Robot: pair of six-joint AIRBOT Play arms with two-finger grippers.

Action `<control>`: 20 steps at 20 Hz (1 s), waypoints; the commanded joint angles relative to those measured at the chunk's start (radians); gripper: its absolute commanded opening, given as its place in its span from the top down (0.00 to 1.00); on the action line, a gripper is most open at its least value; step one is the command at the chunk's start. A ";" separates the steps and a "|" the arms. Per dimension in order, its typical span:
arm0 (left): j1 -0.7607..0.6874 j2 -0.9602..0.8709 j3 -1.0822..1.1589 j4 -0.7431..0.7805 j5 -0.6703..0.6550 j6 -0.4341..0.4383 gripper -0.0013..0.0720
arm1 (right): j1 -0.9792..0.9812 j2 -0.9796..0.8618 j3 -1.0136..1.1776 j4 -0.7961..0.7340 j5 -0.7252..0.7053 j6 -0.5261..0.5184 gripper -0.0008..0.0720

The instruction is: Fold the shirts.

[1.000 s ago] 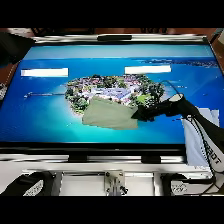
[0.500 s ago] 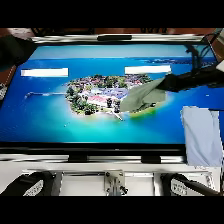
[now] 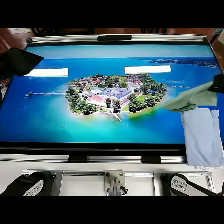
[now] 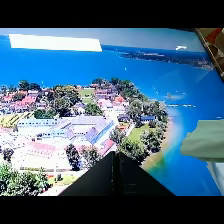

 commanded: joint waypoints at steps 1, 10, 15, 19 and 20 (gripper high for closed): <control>0.000 0.008 0.000 -0.002 -0.052 0.002 0.93 | -0.068 0.001 0.011 -0.159 -0.045 0.000 0.88; 0.000 0.009 0.000 -0.001 -0.064 0.003 0.93 | -0.078 0.001 0.099 -0.353 0.080 0.129 0.88; 0.000 0.009 0.000 -0.001 -0.106 0.050 0.93 | -0.078 0.001 0.016 -0.449 0.240 0.213 0.89; 0.000 0.009 0.000 -0.001 -0.119 0.053 0.93 | -0.078 0.011 -0.145 -0.460 0.319 0.251 0.89; 0.000 0.009 0.000 -0.002 -0.125 0.052 0.93 | -0.078 0.026 -0.183 -0.481 0.320 0.257 0.89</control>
